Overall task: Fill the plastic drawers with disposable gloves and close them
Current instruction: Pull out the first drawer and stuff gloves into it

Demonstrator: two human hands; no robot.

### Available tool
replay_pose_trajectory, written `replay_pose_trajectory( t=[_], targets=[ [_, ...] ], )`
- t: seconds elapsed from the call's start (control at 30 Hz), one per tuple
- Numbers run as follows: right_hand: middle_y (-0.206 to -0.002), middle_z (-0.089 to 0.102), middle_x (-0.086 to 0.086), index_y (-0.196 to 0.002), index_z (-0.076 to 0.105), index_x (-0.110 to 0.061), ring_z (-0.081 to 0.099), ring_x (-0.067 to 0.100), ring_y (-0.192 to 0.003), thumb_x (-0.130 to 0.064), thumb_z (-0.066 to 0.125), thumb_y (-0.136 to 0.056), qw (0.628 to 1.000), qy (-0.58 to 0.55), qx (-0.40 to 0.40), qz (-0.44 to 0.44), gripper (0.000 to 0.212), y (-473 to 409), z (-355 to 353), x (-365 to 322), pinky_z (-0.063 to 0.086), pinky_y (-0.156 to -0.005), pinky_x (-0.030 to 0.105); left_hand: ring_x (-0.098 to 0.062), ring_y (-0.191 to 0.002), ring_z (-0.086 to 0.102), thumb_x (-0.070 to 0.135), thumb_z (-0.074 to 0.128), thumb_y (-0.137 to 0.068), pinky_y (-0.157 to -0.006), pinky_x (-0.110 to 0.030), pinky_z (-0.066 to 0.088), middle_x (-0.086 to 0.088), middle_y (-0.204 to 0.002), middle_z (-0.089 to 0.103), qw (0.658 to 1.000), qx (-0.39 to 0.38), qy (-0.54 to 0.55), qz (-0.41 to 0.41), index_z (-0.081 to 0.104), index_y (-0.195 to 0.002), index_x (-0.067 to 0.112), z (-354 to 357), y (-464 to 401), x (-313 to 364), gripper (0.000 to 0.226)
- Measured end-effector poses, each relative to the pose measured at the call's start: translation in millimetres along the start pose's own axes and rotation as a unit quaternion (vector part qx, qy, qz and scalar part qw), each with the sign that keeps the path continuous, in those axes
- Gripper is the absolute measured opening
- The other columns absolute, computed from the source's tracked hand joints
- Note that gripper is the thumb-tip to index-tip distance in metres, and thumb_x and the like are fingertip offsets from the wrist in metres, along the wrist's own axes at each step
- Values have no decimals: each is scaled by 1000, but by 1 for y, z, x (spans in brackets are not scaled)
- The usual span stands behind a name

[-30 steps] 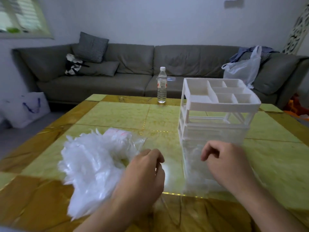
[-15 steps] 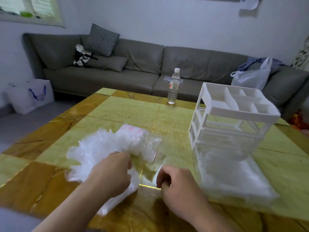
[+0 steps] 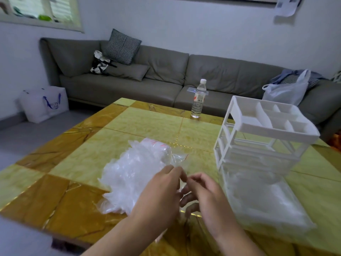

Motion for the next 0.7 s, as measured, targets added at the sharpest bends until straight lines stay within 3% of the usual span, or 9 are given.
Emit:
replay_pose_trajectory(
  t=[0.1, 0.23, 0.33, 0.4, 0.47, 0.53, 0.63, 0.7],
  targets=[
    [-82, 71, 9, -102, 74, -6, 67, 22, -70, -32, 61, -101, 990, -111, -50, 68, 30, 4, 2, 3, 48, -61, 38, 9, -81, 49, 4, 65, -86, -66, -9, 36, 21, -86, 42, 998, -8, 16, 58, 39, -91, 38, 3, 4, 19, 43],
    [-90, 64, 16, -100, 79, -9, 61, 24, -72, -39, 72, -77, 963, -212, -122, 115, 38, 5, 2, 6, 47, -62, 35, 10, -91, 52, 10, 64, -88, -71, -6, 39, 25, -98, 48, 994, -35, 64, 85, 51, -109, 31, 11, 11, 30, 33],
    [-78, 61, 10, -87, 76, -11, 57, 22, -68, -40, 75, -76, 952, -241, -136, 130, 31, 2, -4, 10, 39, -63, 36, -4, -93, 60, 24, 63, -86, -74, -22, 49, 19, -100, 56, 989, -49, 93, 107, 52, -111, 32, 14, 16, 42, 28],
    [-83, 66, 9, -91, 80, -9, 63, 23, -75, -37, 79, -83, 949, -243, -160, 125, 29, 2, -5, 9, 44, -69, 36, -10, -92, 63, 23, 53, -83, -76, -32, 51, 15, -98, 61, 986, -42, 121, 106, 55, -107, 28, 10, 16, 46, 24],
    [-103, 74, 17, -110, 79, -3, 71, 33, -95, -29, 78, -90, 952, -224, -179, 106, 32, -1, -7, 11, 53, -79, 42, -9, -94, 65, 15, 49, -81, -78, -31, 52, 15, -95, 65, 987, -13, 137, 82, 57, -102, 28, 5, 13, 40, 27],
    [-118, 74, 28, -117, 76, -1, 71, 43, -110, -18, 82, -84, 968, -180, -161, 74, 38, -4, -8, 13, 53, -89, 49, -8, -96, 67, 1, 51, -81, -80, -27, 54, 14, -95, 68, 988, 16, 144, 48, 58, -101, 32, 1, 10, 28, 37],
    [-90, 81, 15, -90, 82, -19, 75, 23, -83, -11, 83, -78, 999, -4, -43, 3, 14, -13, -20, 15, 55, -78, 37, -5, -98, 64, -5, 59, -81, -81, -19, 50, 17, -94, 64, 994, 50, 93, 33, 57, -98, 33, -1, 8, 18, 42],
    [-76, 79, 2, -82, 78, -27, 71, 11, -69, -7, 76, -87, 992, 122, 28, -10, 20, -15, -28, 17, 54, -69, 28, -4, -95, 60, 4, 68, -82, -77, -15, 46, 19, -90, 60, 995, 80, 51, 23, 55, -95, 34, -7, 9, 15, 35]
  ],
)
Point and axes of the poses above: each hand's wrist, its own y-axis away from the middle knuckle, its own z-axis out of the palm, x = y × z, the point moved 8 cm from there along -y, towards the middle knuckle
